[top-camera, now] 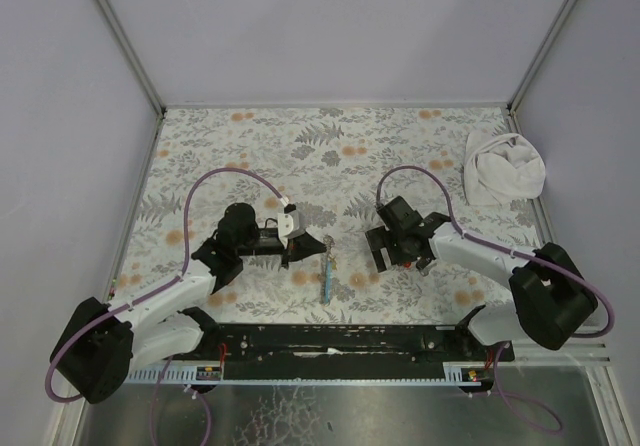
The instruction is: Put the keys on the keyring
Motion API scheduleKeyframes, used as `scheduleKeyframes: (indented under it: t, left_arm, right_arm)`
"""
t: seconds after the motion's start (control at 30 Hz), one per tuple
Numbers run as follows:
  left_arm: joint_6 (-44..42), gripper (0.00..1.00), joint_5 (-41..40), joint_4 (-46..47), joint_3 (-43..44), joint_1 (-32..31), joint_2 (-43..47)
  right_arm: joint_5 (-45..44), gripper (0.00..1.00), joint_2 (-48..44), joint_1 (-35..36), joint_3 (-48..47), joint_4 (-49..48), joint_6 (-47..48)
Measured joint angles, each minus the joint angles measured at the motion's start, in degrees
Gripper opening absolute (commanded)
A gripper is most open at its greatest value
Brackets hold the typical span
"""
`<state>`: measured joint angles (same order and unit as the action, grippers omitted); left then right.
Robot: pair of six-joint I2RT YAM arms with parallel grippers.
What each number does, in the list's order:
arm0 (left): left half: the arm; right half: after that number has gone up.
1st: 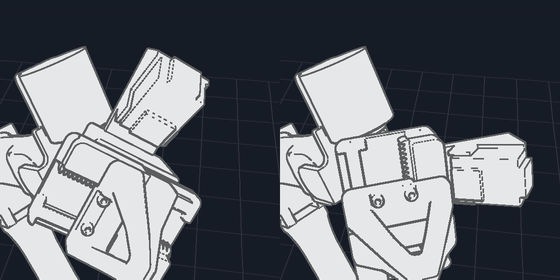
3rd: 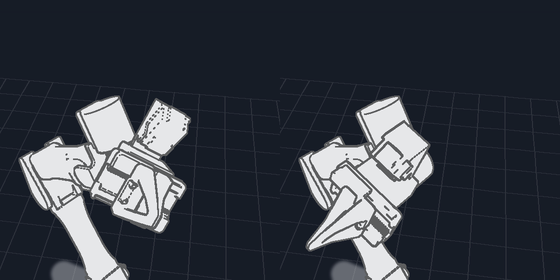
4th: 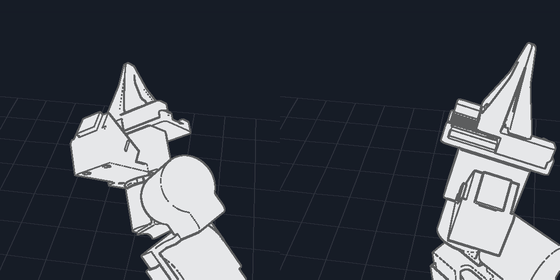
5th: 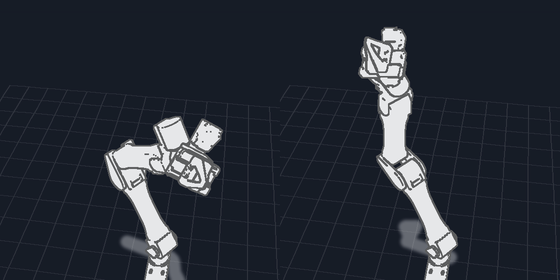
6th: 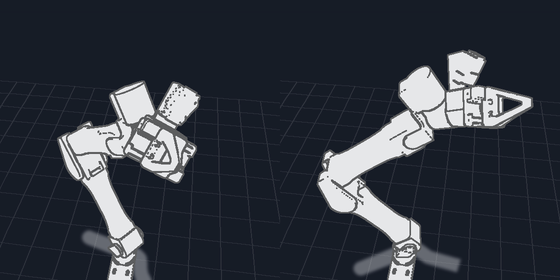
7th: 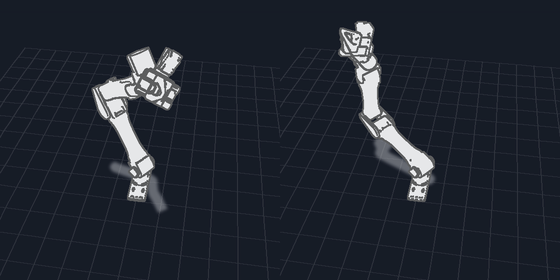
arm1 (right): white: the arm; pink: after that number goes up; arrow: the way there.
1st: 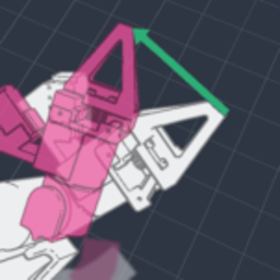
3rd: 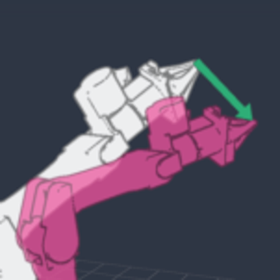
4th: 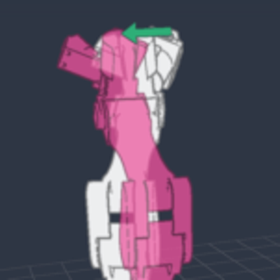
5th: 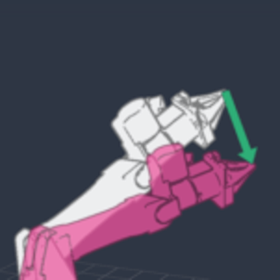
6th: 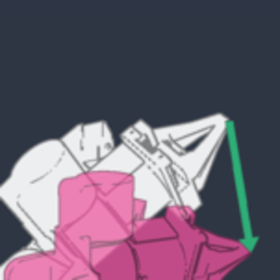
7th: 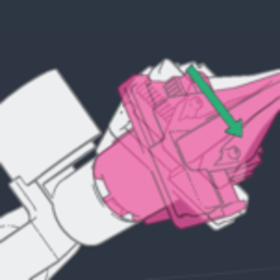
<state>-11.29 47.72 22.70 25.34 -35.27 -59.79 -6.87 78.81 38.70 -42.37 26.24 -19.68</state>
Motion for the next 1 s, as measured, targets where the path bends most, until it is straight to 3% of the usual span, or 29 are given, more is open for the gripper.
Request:
scheduleKeyframes:
  t: [0.27, 0.5, 0.7, 1.0]
  left_arm:
    - [0.02, 0.00, -0.02, 0.02, 0.00, 0.00, -0.35]
    - [0.00, 0.00, -0.07, -0.11, 0.00, -0.02, -0.55]
    - [-0.22, 0.00, -0.22, -2.16, 0.31, -0.63, 0.46]
    - [-0.83, 0.00, -0.52, -4.11, 0.96, -0.76, 1.57]
  right_arm:
    - [1.03, 0.90, 2.82, -3.76, 0.35, -2.91, -1.51]
    - [5.22, 0.76, 3.82, -4.33, 1.05, -4.09, -2.64]
    - [13.53, 0.67, 3.74, -4.37, 1.38, -6.51, -4.07]
    - [24.30, 0.65, 4.85, -3.72, 2.01, -10.67, -3.41]
